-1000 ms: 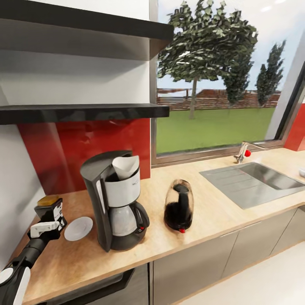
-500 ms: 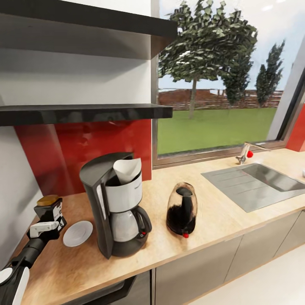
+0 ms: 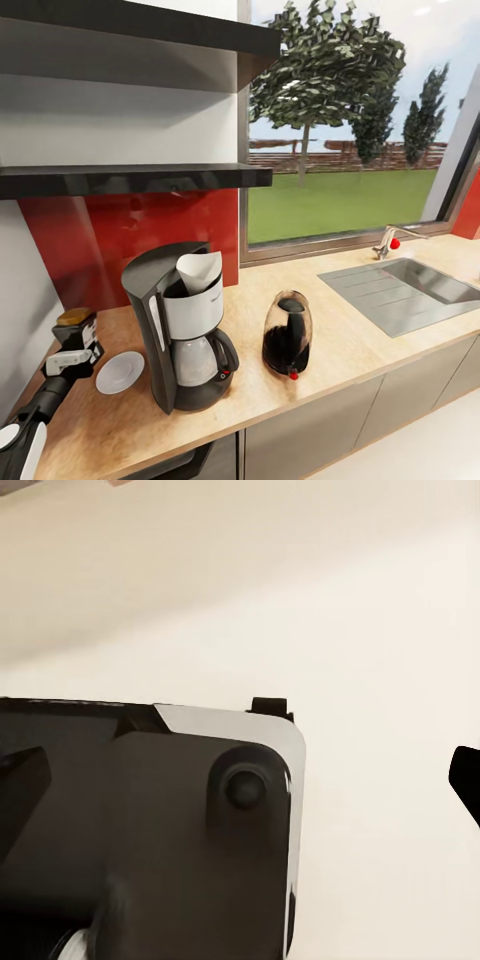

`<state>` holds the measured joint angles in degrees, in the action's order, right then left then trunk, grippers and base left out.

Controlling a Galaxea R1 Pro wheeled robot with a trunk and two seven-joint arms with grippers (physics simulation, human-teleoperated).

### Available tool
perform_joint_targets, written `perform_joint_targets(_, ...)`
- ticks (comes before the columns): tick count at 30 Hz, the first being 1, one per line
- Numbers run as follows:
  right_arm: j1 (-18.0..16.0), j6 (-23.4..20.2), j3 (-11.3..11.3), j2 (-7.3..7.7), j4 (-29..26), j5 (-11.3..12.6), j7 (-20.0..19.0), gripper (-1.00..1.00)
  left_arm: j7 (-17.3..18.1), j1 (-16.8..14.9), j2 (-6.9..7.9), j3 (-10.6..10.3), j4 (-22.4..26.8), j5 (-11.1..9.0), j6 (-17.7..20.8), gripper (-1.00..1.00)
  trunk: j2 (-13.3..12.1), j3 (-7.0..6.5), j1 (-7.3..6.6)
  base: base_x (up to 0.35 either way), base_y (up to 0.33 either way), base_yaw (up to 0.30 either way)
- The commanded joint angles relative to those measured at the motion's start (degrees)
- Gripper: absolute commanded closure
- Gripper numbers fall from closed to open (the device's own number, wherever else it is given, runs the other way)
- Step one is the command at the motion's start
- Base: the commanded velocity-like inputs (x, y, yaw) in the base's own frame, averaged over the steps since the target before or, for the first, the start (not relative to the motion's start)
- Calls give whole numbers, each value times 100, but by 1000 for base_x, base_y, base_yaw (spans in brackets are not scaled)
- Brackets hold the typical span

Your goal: Set up a coffee station on the kitchen countertop: keep the coffee maker on the countertop, move the bottle of coffee from the kitchen shelf to the counter next to the coffee maker, place a paper coffee filter on top of the coffee maker, put the saucer next to the coffee maker with the coffee cup on the saucer, and place the electric kettle next to the coffee maker.

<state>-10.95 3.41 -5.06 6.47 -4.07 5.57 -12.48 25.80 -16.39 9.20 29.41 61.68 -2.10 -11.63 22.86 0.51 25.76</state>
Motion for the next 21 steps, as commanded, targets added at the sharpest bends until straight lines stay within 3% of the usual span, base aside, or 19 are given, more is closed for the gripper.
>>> perform_joint_targets(1,-3,20,-48,3,7,58,-18,-100,45,29,-3,15,28,-20,-9,100,6,5,3,0,0,0)
perform_joint_targets(21,-3,11,-37,3,3,64,-18,-100,44,136,-5,20,132,-20,-6,100,6,5,3,0,0,0)
